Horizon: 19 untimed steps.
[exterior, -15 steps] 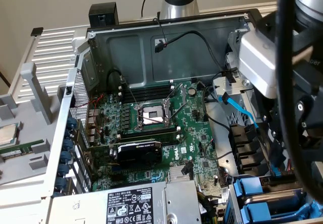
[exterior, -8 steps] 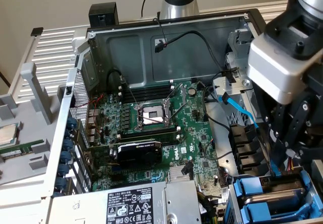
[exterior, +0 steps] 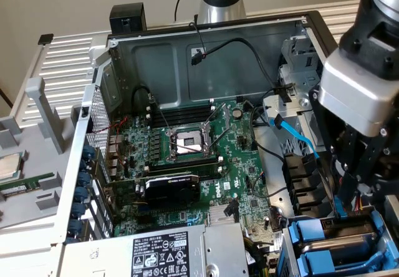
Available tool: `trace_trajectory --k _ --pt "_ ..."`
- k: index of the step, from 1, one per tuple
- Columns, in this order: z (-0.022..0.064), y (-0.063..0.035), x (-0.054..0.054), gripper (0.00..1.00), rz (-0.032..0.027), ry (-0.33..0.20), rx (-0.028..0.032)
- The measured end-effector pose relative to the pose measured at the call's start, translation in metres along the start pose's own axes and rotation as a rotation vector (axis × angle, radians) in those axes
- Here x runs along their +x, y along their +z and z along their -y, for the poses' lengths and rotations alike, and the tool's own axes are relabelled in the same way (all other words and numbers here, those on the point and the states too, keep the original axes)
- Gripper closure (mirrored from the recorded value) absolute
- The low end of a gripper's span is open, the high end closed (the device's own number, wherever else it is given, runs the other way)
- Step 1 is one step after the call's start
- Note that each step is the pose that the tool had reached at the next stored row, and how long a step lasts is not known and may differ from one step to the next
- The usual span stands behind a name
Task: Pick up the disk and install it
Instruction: 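Insert the second disk wire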
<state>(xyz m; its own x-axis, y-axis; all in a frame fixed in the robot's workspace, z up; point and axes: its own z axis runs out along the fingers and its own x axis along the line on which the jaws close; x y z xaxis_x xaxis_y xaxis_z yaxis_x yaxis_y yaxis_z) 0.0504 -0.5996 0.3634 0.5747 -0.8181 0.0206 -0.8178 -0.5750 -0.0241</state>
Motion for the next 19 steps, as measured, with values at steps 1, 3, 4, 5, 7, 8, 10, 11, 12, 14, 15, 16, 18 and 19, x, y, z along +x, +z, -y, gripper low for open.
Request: trace_trajectory --k 1,3,4,5,7,8,10,11,12,14,15,16,18,19 --pt "0.0002 0.0 0.0001 0.89 0.0004 -0.015 0.0003" --pt "0.0005 0.0 0.0004 0.89 0.0012 -0.047 0.001" --pt "0.0007 0.0 0.0005 0.89 0.0016 -0.063 0.0013" --pt "0.0009 0.0 0.0006 0.89 0.0019 -0.079 0.0016" --pt "0.0015 0.0 0.0011 0.89 0.0026 -0.108 0.0022" --pt "0.0023 0.0001 0.0016 0.89 0.0029 -0.119 0.0024" --pt "0.0047 0.0002 0.0033 0.89 0.0032 -0.131 0.0027" --pt "0.006 0.0003 0.0042 0.89 0.0033 -0.134 0.0028" --pt "0.0067 0.0003 0.0046 0.89 0.0034 -0.137 0.0028" --pt "0.0074 0.0003 0.0038 0.89 0.0031 -0.142 0.0026" --pt "0.008 0.0003 0.0031 0.89 0.0023 -0.145 0.0019" --pt "0.0084 0.0002 0.0025 0.89 0.0012 -0.15 0.0011" --pt "0.0086 0.0003 0.0021 0.89 0.0002 -0.174 0.0003" --pt "0.0087 0.0004 0.002 0.89 -0.0001 -0.189 0.0001"
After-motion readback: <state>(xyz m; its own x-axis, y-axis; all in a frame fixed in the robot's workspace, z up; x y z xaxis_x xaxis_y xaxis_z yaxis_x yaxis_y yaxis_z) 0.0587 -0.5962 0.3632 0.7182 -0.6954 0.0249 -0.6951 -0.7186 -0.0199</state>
